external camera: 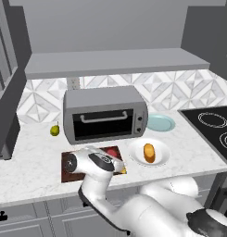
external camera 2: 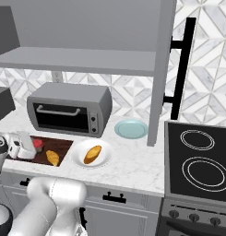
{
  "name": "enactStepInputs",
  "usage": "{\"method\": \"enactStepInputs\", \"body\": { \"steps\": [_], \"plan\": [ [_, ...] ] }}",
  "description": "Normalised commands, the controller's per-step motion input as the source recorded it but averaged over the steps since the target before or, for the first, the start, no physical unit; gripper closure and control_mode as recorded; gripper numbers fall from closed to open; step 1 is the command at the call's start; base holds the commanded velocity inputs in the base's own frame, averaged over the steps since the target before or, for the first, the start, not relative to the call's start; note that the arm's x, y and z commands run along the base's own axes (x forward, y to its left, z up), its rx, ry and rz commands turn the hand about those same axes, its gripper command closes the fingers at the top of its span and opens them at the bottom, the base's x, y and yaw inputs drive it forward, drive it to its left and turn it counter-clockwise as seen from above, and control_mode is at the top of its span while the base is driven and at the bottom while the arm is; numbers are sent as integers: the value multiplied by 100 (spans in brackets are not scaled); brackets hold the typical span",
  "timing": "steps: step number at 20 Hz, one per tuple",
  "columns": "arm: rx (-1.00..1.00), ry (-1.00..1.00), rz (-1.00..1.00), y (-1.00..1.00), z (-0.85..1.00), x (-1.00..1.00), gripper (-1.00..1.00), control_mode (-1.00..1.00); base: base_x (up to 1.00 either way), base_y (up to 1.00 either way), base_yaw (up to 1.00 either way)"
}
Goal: From the different types of pastries on the counter, select a croissant and place it on the cutting board. Then retrieve a jar of jam from the cabinet and place it alongside the croissant on the cutting board.
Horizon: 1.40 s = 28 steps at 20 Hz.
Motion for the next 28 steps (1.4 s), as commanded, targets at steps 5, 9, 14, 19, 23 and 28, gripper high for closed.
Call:
{"method": "enactStepInputs", "body": {
  "steps": [5, 9, 14, 19, 23, 28],
  "plan": [
    [0, 13, 0, 26, -15, 72, 100, -100, 0, 0, 0],
    [0, 8, 0, 63, -9, 24, 100, -100, 0, 0, 0],
    [-1, 2, 0, 53, -15, 3, 100, -100, 0, 0, 0],
    [-9, -1, 0, 1, -39, 0, 100, -100, 0, 0, 0],
    [-10, -1, 0, 0, -46, 0, -100, -100, 0, 0, 0],
    [-5, -3, 0, 0, -26, 0, -100, -100, 0, 0, 0]
  ]
}}
